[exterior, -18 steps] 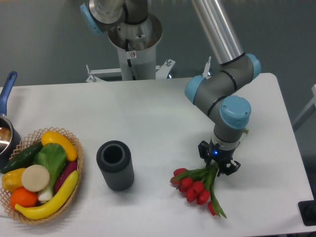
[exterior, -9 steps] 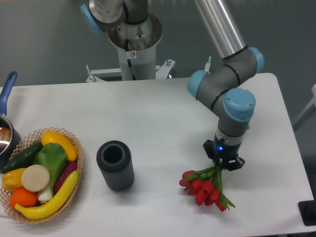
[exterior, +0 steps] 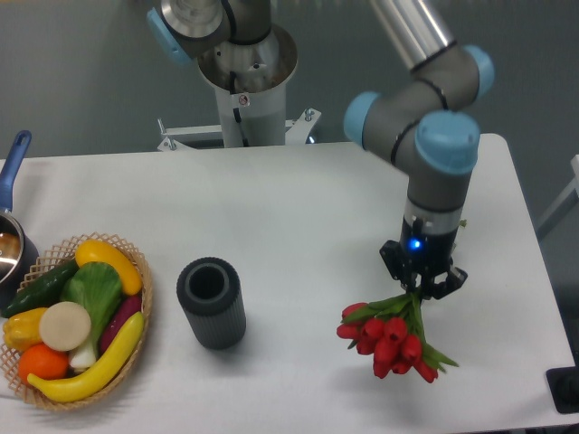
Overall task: Pick up the flowers from the table
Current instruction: 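Lift the gripped tulip bundle up off the table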
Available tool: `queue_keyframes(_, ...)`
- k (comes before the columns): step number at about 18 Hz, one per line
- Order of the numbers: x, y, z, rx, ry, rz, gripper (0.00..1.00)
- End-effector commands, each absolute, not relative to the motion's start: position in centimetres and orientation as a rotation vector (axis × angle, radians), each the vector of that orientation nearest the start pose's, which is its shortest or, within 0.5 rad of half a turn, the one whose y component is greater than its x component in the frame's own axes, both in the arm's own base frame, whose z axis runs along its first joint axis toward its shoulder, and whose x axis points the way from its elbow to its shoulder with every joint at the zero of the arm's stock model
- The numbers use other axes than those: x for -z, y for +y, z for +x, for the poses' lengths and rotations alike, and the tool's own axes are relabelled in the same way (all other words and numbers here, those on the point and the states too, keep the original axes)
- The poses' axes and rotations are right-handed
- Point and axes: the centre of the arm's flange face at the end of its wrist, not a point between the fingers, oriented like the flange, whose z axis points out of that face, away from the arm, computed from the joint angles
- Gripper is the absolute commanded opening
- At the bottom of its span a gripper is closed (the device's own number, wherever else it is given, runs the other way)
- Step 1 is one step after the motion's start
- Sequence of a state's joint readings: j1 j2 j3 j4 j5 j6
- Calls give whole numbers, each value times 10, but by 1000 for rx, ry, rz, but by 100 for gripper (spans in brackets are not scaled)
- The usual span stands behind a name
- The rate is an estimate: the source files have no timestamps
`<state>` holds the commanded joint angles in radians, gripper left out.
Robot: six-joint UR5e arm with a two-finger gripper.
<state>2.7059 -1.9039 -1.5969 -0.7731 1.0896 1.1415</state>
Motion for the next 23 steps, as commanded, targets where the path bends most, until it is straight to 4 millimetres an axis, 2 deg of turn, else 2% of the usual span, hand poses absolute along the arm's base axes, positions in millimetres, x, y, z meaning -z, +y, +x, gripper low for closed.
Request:
queue_keyframes(3, -420, 426, -493, -224, 102, -2419, 16)
queue_keyframes(8, -454, 414, -487, -158, 37, -2286, 16)
queue_keyframes(13, -462, 415, -483, -115, 2, -2244, 16)
queue_keyframes(23, -498, 423, -473, -53, -30, -2144, 16)
